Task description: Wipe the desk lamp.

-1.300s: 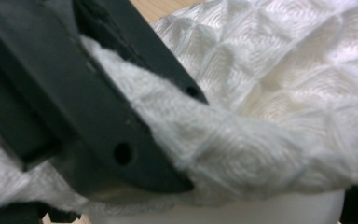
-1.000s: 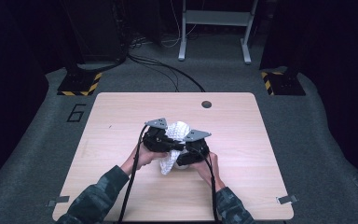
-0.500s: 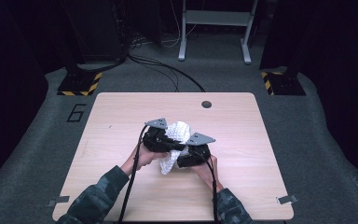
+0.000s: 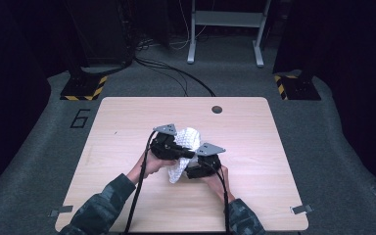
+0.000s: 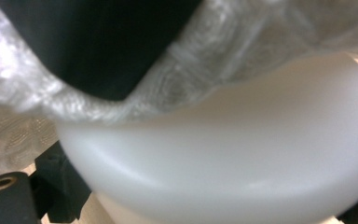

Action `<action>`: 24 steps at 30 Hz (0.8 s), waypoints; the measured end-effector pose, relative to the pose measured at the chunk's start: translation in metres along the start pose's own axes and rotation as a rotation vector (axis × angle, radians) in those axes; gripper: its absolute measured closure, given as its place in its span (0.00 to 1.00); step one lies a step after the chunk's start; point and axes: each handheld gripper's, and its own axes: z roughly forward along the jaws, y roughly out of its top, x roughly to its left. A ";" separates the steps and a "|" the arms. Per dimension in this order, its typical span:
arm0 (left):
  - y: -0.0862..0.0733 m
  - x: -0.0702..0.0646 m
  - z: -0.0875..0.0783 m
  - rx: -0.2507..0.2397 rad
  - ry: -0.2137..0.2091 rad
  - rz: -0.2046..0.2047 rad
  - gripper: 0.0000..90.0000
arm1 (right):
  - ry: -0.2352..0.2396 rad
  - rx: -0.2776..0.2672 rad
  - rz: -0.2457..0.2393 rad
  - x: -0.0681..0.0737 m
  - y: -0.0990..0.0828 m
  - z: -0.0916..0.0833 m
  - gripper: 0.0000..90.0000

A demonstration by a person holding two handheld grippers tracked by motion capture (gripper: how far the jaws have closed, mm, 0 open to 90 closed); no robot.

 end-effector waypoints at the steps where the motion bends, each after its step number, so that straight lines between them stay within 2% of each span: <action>1: 0.000 0.000 0.000 -0.002 -0.002 -0.001 0.93 | -0.001 -0.004 0.004 0.001 -0.001 -0.001 0.08; 3: -0.001 0.000 0.000 -0.004 -0.002 0.000 0.93 | 0.005 -0.017 -0.009 0.000 -0.002 -0.001 0.08; 14: -0.001 -0.001 0.000 -0.006 0.001 -0.004 0.93 | 0.006 -0.026 0.000 0.000 -0.004 -0.001 0.09; 16: 0.000 -0.001 0.001 -0.003 -0.008 -0.009 0.93 | 0.008 -0.028 -0.008 -0.001 -0.004 0.000 0.09; 17: -0.001 -0.002 0.003 -0.003 -0.035 -0.019 0.93 | 0.010 -0.029 -0.003 0.000 -0.005 -0.001 0.09; 19: 0.000 -0.004 0.004 -0.004 -0.037 -0.015 0.93 | 0.011 -0.030 -0.008 -0.001 -0.004 0.000 0.09; 20: 0.002 -0.005 0.006 0.003 -0.022 0.007 0.93 | 0.010 -0.030 -0.005 0.000 -0.005 0.000 0.09; 24: 0.005 0.000 0.009 -0.005 0.005 0.010 0.93 | 0.010 -0.028 -0.002 0.000 -0.005 -0.001 0.09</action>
